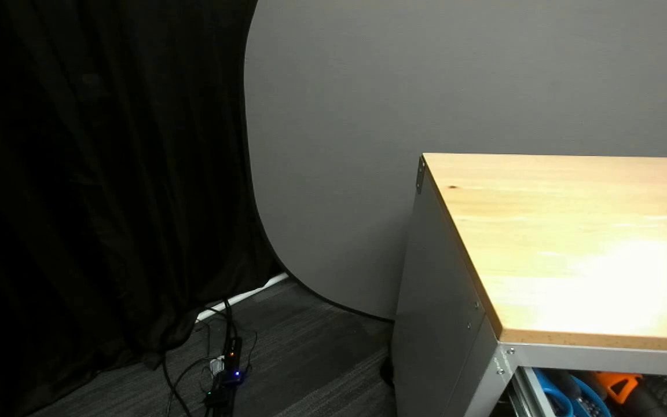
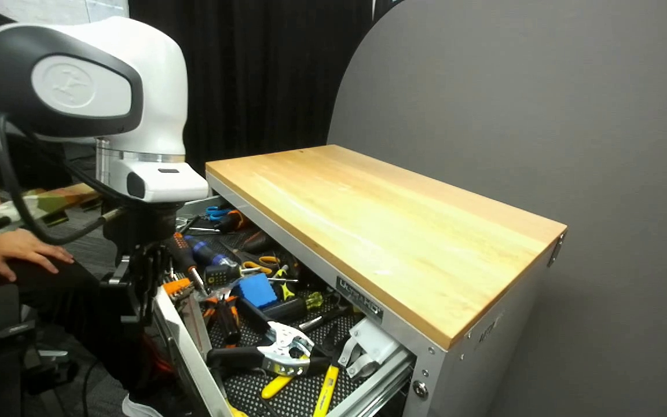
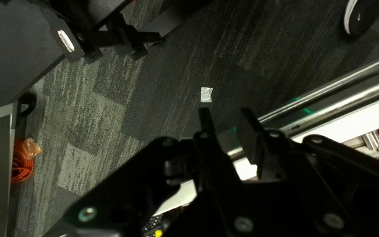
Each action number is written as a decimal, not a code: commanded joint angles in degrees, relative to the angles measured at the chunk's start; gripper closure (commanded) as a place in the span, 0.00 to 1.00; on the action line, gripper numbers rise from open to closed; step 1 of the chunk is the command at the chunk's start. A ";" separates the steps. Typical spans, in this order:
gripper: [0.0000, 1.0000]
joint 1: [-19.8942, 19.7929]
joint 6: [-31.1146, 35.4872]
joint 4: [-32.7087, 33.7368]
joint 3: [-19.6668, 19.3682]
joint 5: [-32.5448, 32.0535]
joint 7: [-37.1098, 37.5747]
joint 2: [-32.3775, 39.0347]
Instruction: Put screwdriver in the drawer then close the drawer
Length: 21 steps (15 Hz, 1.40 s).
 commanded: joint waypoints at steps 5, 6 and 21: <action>0.90 -0.04 11.48 0.11 -2.27 -12.01 11.66 6.19; 0.90 0.02 12.19 0.44 -2.44 -13.51 13.23 6.45; 0.90 3.43 20.84 16.53 -2.60 -31.90 28.22 20.97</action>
